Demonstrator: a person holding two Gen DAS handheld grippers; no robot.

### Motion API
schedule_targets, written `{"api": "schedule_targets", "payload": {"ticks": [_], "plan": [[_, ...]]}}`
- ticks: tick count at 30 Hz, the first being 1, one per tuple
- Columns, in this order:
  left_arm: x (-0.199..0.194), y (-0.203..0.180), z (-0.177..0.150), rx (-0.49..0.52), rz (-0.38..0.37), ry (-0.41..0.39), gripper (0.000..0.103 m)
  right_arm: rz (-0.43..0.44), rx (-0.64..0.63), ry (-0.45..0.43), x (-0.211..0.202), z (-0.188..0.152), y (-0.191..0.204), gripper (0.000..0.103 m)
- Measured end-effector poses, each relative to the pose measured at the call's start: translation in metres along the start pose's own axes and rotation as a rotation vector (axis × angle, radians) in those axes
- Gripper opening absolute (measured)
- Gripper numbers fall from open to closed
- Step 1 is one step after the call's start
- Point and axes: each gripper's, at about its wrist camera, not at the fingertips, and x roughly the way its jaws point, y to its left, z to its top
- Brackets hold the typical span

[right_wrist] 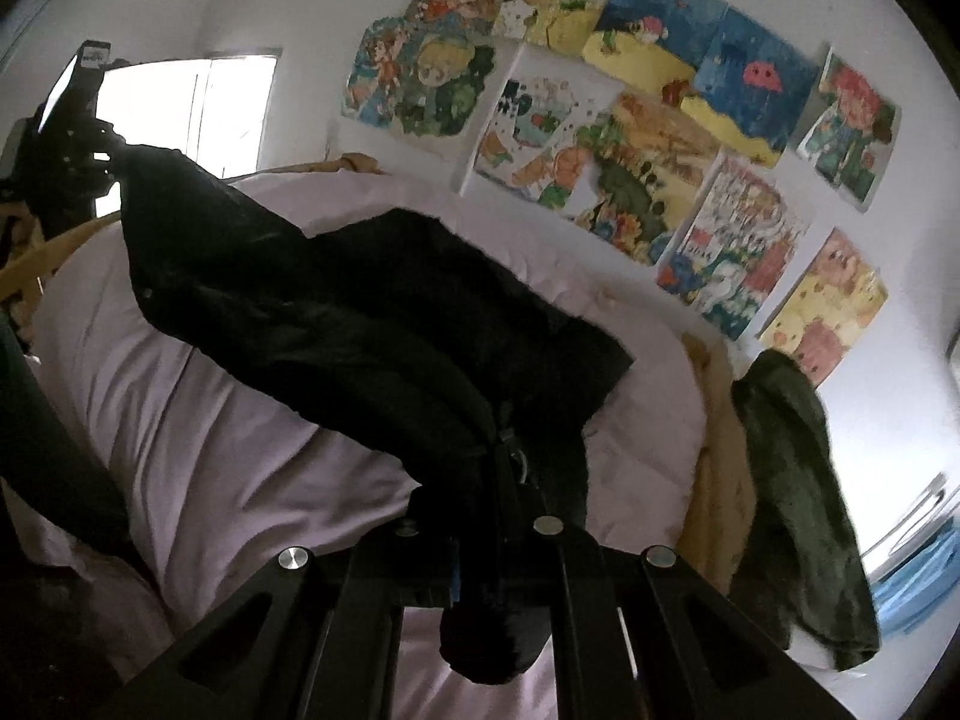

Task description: Fold large clothes

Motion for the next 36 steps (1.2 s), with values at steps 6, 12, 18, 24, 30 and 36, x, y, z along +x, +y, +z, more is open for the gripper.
{"api": "schedule_targets", "payload": {"ticks": [6, 12, 18, 24, 30, 36], "plan": [[-0.044, -0.002, -0.005, 0.0, -0.034, -0.072, 0.005, -0.013, 0.032, -0.031, -0.034, -0.008, -0.001, 0.007], [-0.053, -0.012, -0.004, 0.077, -0.052, -0.071, 0.005, -0.03, 0.057, -0.011, -0.037, -0.005, -0.004, 0.007], [-0.037, -0.003, 0.003, 0.034, -0.05, -0.064, 0.005, -0.024, 0.099, -0.026, -0.027, 0.003, -0.012, 0.007], [-0.026, 0.006, 0.04, -0.018, -0.038, -0.102, 0.005, -0.038, 0.182, -0.049, -0.007, 0.027, -0.041, 0.008], [0.007, 0.024, 0.09, -0.107, -0.016, -0.106, 0.005, -0.084, 0.251, -0.046, 0.027, 0.063, -0.075, 0.008], [0.053, 0.04, 0.135, -0.185, 0.01, -0.081, 0.005, -0.138, 0.293, -0.019, 0.072, 0.095, -0.108, 0.008]]}}
